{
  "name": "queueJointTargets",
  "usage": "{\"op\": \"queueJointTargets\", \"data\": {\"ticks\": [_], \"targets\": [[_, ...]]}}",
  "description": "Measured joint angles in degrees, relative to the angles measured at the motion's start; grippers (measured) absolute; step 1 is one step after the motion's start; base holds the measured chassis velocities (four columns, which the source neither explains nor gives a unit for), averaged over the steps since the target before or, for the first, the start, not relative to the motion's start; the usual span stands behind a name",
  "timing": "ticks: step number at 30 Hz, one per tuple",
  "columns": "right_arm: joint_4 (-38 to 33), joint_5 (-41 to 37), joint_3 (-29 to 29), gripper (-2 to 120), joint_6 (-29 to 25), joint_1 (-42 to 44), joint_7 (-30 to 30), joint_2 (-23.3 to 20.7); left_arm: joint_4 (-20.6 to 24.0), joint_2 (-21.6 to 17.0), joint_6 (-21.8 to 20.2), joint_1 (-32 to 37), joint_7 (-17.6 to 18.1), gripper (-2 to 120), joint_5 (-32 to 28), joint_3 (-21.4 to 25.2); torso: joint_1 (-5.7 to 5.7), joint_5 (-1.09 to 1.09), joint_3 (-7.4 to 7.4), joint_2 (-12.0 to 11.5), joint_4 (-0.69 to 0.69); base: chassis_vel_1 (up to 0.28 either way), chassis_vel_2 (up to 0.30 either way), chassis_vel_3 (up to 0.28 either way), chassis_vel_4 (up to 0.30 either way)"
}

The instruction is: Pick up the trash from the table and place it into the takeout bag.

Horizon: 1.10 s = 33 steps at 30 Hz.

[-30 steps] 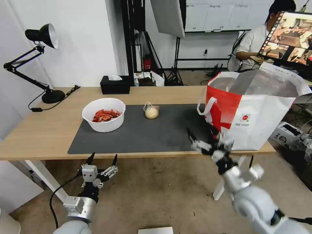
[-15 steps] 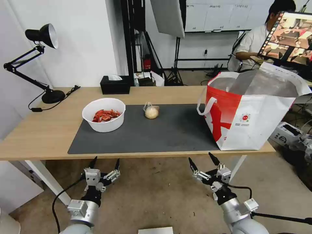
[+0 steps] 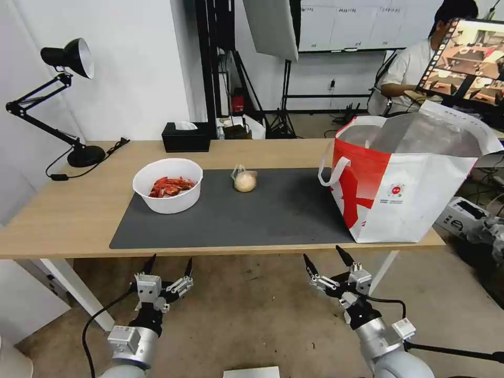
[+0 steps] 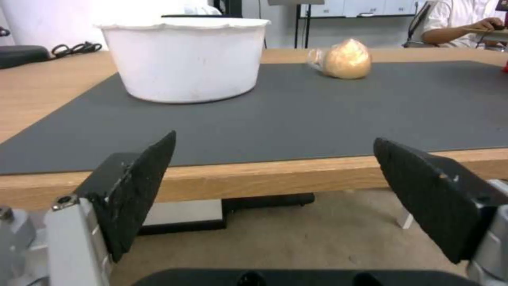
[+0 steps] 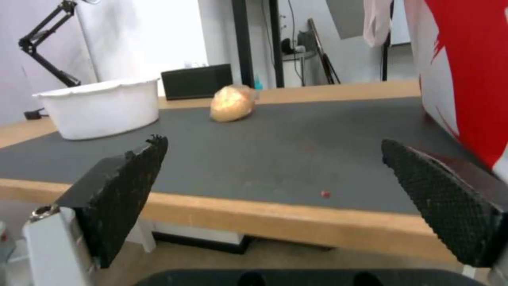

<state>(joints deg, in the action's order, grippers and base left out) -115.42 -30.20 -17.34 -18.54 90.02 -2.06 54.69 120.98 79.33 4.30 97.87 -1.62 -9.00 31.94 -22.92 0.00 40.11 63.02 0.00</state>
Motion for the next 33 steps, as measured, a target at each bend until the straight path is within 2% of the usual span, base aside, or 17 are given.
{"op": "queueJointTargets", "data": {"ticks": [20,33], "targets": [[0.3,-0.1,2.7,100,3.1,-4.9,-0.9,-0.2,0.1,0.0,0.0,-0.6,0.0,100,0.2,-0.1,0.00,0.00,0.00,0.0,0.00,0.000,0.000,0.000,0.000],[1.0,-1.7,11.1,100,8.2,-17.4,-2.8,-1.9,0.7,0.4,0.1,-0.3,0.0,100,0.2,0.3,0.00,0.00,0.01,0.0,0.00,0.000,0.000,0.000,0.000]]}}
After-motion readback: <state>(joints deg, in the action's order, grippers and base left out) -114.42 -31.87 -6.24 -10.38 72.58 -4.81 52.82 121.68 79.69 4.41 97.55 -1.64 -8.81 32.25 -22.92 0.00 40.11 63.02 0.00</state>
